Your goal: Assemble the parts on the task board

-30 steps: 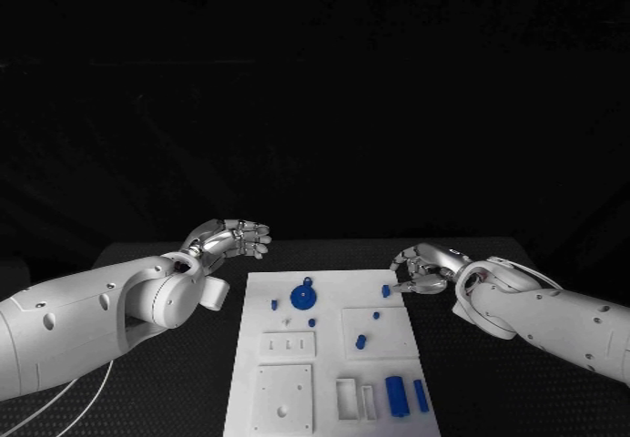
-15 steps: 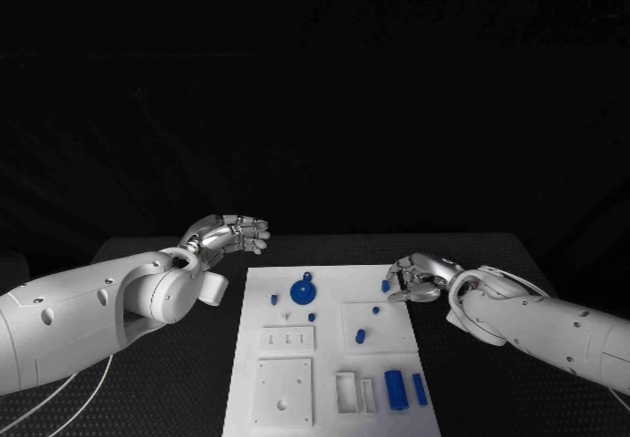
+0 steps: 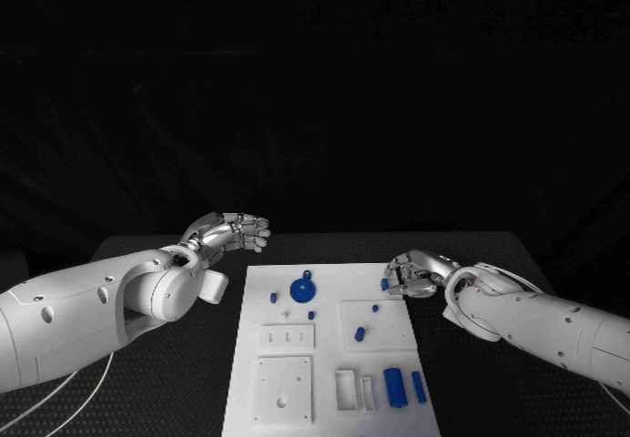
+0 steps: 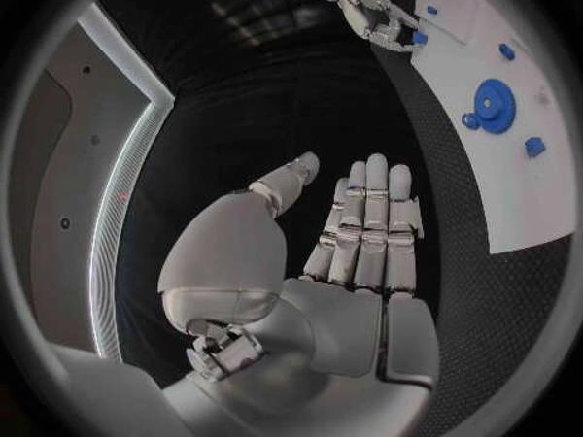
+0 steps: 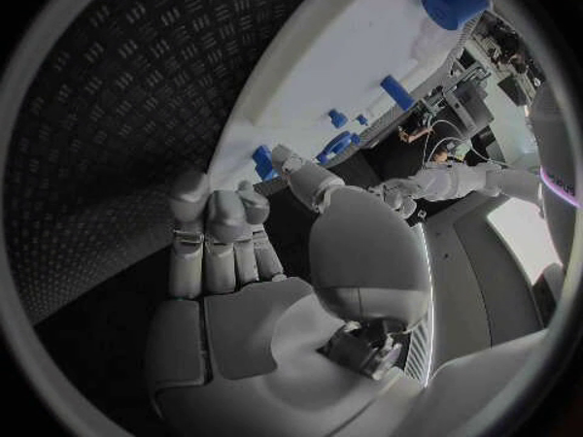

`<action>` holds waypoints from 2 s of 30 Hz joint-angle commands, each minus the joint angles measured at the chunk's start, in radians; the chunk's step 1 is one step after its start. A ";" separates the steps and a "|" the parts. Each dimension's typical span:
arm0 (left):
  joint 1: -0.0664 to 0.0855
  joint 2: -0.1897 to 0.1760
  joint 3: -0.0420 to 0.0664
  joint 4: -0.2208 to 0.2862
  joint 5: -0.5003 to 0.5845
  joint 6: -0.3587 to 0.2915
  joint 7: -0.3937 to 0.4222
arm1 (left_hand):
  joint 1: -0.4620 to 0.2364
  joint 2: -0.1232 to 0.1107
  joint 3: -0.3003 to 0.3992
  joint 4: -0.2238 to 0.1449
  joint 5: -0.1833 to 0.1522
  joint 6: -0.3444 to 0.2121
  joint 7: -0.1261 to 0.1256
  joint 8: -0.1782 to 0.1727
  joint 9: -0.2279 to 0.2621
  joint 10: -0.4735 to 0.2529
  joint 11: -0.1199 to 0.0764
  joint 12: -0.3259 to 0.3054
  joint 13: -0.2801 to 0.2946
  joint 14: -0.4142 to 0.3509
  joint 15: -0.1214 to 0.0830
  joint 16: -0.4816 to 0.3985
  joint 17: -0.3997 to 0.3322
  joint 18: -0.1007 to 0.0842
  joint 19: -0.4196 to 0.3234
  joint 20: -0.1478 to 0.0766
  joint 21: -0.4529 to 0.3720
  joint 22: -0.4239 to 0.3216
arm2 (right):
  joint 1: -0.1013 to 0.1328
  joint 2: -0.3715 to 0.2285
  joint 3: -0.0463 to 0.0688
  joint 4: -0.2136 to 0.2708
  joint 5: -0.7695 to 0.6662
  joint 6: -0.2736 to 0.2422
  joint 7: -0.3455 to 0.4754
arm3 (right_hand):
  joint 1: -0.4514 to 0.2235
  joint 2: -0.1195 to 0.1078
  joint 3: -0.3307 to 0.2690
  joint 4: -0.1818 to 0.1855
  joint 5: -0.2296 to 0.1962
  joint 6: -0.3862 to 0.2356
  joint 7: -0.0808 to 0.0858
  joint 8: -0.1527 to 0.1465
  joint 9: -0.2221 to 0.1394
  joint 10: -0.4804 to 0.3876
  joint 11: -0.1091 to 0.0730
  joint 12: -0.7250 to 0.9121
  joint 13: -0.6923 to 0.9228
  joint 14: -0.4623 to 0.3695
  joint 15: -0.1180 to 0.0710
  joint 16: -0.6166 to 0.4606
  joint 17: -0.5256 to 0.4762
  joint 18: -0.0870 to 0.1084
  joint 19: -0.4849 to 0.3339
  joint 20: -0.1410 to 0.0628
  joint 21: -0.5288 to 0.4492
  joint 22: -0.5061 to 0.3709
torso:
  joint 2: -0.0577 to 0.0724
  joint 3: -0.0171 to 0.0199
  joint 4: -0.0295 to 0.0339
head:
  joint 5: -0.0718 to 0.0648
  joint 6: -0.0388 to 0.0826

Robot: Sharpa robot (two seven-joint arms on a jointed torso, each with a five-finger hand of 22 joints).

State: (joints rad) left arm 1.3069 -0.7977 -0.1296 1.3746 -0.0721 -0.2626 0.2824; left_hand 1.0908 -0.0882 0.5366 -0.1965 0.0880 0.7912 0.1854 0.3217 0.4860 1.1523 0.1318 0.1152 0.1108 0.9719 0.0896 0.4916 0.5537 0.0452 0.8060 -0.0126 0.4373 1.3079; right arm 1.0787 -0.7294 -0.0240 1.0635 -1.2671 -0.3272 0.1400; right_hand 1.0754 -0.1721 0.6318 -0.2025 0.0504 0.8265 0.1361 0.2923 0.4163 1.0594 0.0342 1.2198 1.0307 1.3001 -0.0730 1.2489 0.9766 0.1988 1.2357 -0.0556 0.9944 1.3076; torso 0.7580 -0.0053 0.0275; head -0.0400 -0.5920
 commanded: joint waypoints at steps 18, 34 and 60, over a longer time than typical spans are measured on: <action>0.001 -0.003 0.001 0.007 -0.008 0.015 0.011 | -0.007 -0.001 0.003 -0.005 0.000 -0.001 0.003 -0.005 0.002 0.000 0.003 -0.005 0.000 0.006 -0.002 -0.006 0.003 0.020 -0.005 0.000 0.007 0.019 | -0.020 0.027 -0.001 -0.024 -0.003 0.004 0.004 | 0.009 0.006 0.040 -0.004 -0.002 0.029 0.010 0.009 0.005 -0.007 -0.002 0.008 -0.003 -0.005 -0.005 -0.005 0.004 0.063 -0.001 0.001 0.002 0.018 | -0.001 -0.0007 -0.0019 | 0.009 -0.012; 0.001 -0.003 0.001 0.008 -0.009 0.016 0.009 | -0.007 -0.001 0.003 -0.005 0.000 -0.002 0.004 -0.005 0.002 0.000 0.003 -0.006 0.000 0.006 -0.002 -0.007 0.004 0.020 -0.005 0.000 0.007 0.018 | -0.020 0.033 -0.001 -0.026 -0.003 -0.001 0.004 | -0.001 0.017 0.053 0.000 -0.002 0.054 0.007 0.022 0.011 -0.003 -0.005 0.010 -0.005 -0.003 -0.007 -0.004 0.006 0.063 0.001 0.002 0.006 0.018 | -0.003 -0.0024 -0.0018 | 0.012 -0.015; 0.001 -0.002 0.001 0.006 -0.011 0.015 0.007 | -0.007 -0.001 0.003 -0.005 0.000 -0.002 0.004 -0.005 0.002 0.000 0.003 -0.006 0.000 0.007 -0.002 -0.008 0.006 0.021 -0.006 0.000 0.007 0.018 | -0.020 0.040 -0.001 -0.026 -0.008 -0.014 -0.002 | -0.019 0.055 0.072 -0.016 -0.002 0.149 -0.026 0.068 0.033 0.007 -0.035 0.009 -0.010 0.001 -0.036 -0.006 0.009 0.063 0.002 0.001 0.016 0.018 | -0.003 -0.0012 -0.0011 | 0.013 -0.020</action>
State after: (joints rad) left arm 1.3069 -0.8009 -0.1294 1.3791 -0.0789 -0.2609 0.2812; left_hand 1.0909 -0.0882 0.5381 -0.1980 0.0880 0.7912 0.1854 0.3217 0.4872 1.1522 0.1318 0.1152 0.1105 0.9719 0.0895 0.4878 0.5577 0.0515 0.8061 -0.0124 0.4411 1.3079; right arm 1.0603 -0.6904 -0.0242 1.0374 -1.2679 -0.3375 0.1392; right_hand 1.0560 -0.1233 0.7013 -0.2166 0.0504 0.8669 0.0957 0.3565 0.4487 1.0689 0.0100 1.2275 1.0212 1.3006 -0.1022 1.2491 0.9848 0.1997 1.2394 -0.0512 1.0067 1.3074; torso 0.7549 -0.0069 0.0249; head -0.0267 -0.6112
